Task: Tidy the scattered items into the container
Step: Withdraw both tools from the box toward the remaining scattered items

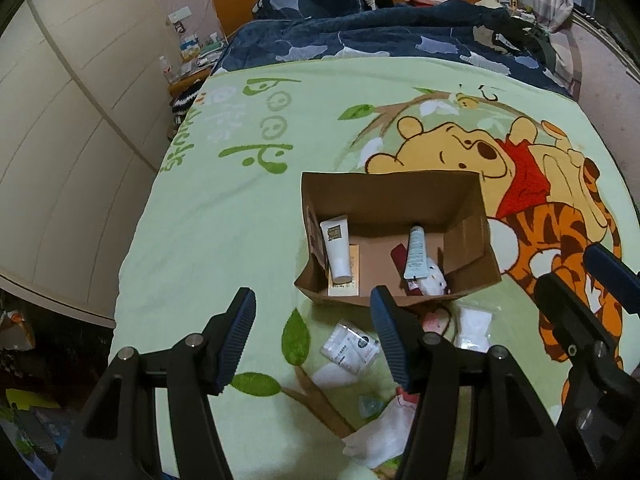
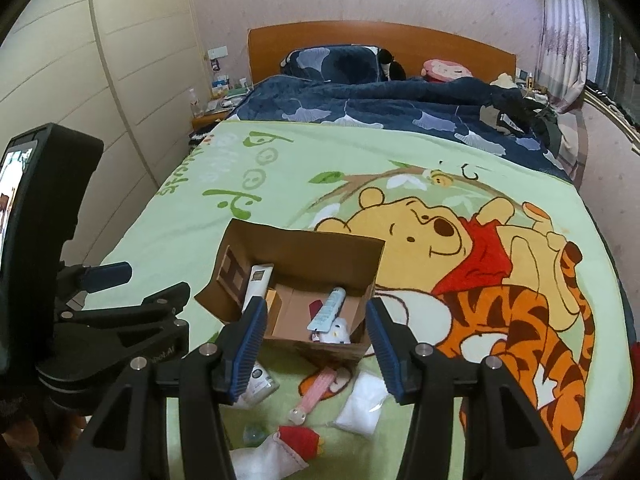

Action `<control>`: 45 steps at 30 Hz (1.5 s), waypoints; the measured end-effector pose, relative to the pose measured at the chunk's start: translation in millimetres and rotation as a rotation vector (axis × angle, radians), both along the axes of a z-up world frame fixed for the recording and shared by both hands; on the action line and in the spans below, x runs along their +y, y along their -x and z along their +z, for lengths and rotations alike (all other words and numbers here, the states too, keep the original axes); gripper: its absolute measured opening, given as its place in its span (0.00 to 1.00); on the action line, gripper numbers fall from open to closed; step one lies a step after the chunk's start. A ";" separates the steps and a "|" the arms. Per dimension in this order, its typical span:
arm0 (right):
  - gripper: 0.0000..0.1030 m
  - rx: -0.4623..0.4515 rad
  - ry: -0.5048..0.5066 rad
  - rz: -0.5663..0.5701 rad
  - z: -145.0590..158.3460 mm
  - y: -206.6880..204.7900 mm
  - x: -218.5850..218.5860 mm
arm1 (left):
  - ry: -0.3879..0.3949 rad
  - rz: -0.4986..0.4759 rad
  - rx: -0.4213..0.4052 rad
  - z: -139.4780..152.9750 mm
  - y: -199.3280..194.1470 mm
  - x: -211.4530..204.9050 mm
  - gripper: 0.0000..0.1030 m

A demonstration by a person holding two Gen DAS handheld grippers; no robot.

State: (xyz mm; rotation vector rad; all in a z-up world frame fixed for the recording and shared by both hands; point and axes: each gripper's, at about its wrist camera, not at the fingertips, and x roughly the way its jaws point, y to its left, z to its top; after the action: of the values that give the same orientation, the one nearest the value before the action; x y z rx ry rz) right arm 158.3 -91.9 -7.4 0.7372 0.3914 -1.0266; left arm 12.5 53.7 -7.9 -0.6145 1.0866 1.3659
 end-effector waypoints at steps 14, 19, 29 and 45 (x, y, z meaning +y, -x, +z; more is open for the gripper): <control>0.52 -0.012 0.009 0.022 -3.0 12.1 38.6 | -0.003 -0.064 -0.016 4.3 -5.0 -46.0 0.68; 0.54 -0.009 -0.021 0.038 -17.5 10.7 51.1 | 0.026 -0.069 -0.015 -9.0 1.3 -61.6 0.69; 0.80 0.048 -0.136 0.098 -75.0 8.2 72.9 | 0.137 -0.062 0.001 -59.8 22.7 -91.2 0.83; 0.84 0.139 -0.330 0.170 -161.9 8.8 109.7 | 0.343 0.043 0.070 -150.1 85.5 -136.5 0.86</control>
State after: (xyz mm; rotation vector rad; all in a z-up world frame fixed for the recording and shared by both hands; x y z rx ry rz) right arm 149.6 17.9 -169.4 0.9124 0.7435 -0.8641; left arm -73.0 -82.8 -158.0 -0.8479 1.3859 1.2537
